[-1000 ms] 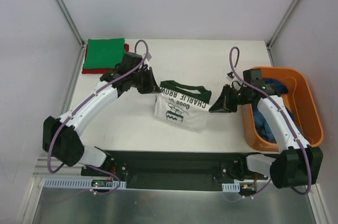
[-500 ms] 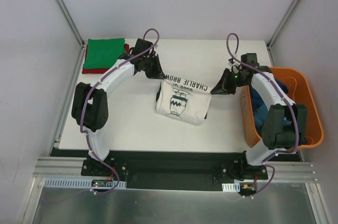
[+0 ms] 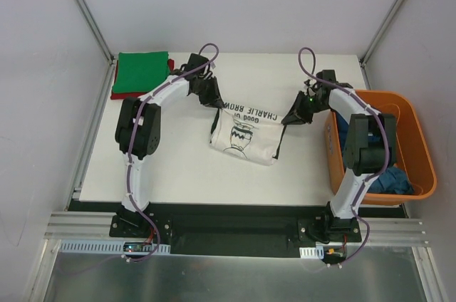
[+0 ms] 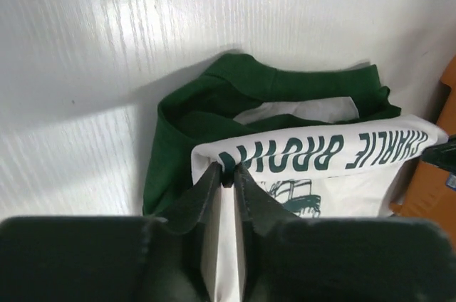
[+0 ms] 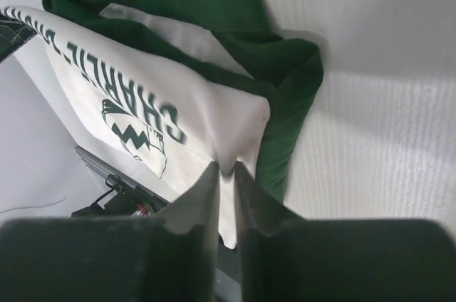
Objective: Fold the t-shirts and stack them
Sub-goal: Fold the long partially folded tshirt into a neat square
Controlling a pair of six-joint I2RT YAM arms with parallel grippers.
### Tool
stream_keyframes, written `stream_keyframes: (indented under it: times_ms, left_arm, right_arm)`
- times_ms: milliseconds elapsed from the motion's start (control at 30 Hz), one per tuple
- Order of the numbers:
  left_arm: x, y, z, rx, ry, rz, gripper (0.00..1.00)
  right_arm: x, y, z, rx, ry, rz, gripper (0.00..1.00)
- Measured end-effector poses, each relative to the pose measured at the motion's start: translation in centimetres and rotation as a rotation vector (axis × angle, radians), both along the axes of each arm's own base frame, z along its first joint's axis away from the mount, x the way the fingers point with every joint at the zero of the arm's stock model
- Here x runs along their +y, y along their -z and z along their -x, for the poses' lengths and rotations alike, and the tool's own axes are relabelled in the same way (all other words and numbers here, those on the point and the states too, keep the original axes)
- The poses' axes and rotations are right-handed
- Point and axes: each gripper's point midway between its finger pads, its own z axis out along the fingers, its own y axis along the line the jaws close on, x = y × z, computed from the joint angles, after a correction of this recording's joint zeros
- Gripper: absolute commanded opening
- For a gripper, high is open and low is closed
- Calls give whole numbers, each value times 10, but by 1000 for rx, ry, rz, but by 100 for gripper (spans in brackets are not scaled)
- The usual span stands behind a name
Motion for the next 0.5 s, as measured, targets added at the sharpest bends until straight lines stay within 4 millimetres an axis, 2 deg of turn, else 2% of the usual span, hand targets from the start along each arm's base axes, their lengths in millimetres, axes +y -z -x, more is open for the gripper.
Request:
stream_keyframes:
  times_ms: [67,100,133,167,200,333,433,500]
  left_arm:
    - [0,3,-5,-7,8,-4,59]
    - [0,3,-7,-13,10,-4,68]
    - [1,3,-7,-14,10,-5,99]
    - [3,2,-9,-15,7,-3,99]
    - [2,0,-10,-22,11,-1,99]
    - [3,-16,-8,-44,13,18,99]
    - [7,-43,11,-76,20,32,99]
    - [4,-67,30,-113,38,50,99]
  right_arm:
    - [-3,1,-6,-1,11,18,44]
    - [-4,0,-9,-6,15,22,56]
    - [-5,-3,-13,-17,17,25,66]
    - [-5,-6,-16,-28,18,26,78]
    - [-5,-9,-19,-37,18,28,97]
    - [-4,-22,-17,-84,1,40,97]
    - [10,-41,4,-124,-38,26,97]
    - [29,-56,21,-165,-84,-13,97]
